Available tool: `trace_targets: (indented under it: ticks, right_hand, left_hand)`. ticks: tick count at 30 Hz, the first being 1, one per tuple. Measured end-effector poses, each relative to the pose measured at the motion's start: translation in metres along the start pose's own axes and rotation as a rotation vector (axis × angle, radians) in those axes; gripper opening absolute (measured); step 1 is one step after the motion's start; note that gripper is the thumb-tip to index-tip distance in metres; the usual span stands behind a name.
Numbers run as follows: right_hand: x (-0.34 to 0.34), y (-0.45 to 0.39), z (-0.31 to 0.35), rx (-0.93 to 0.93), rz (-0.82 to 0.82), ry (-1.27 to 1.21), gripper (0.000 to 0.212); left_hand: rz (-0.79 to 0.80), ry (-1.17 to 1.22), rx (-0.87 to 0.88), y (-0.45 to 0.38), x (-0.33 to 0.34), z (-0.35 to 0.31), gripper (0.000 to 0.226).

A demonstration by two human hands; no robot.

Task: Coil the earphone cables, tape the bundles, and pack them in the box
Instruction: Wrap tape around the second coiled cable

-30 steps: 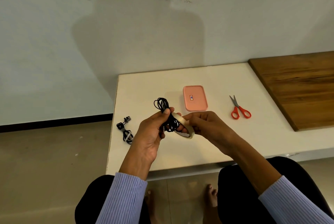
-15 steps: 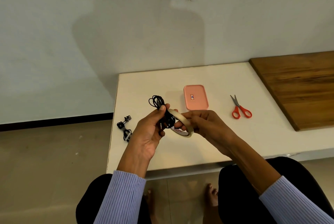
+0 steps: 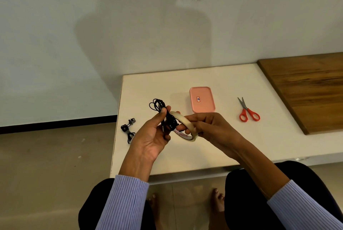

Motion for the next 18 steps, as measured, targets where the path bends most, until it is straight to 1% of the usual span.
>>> trace_targets:
  ticks: [8, 12, 15, 16, 18]
  right_hand:
    - [0.001, 0.0, 0.0, -0.016, 0.033, 0.038, 0.039]
    - [-0.001, 0.001, -0.002, 0.007, -0.053, 0.094, 0.025]
    - [-0.002, -0.001, -0.009, 0.067, -0.178, 0.183, 0.055]
    - [-0.003, -0.001, -0.01, 0.085, -0.224, 0.194, 0.059]
    - [-0.003, -0.001, -0.012, 0.106, -0.275, 0.188, 0.057]
  left_hand:
    - [0.0, 0.064, -0.018, 0.001, 0.0, -0.001, 0.012]
    - [-0.023, 0.03, 0.023, 0.0, -0.003, -0.004, 0.013]
    - [-0.059, -0.109, 0.125, 0.001, -0.001, -0.003, 0.013]
    - [-0.075, -0.169, 0.163, 0.001, 0.001, -0.002, 0.013]
    - [-0.096, -0.238, 0.207, 0.003, 0.004, 0.0, 0.013]
Point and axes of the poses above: each hand's wrist, its own y-axis away from the middle knuckle, its own x-axis out of the palm, z = x × y, the point moved 5 cm from there along -y, towards the middle knuckle, and after that the axes turned 6 degrees about y, right-handed, at the moved point
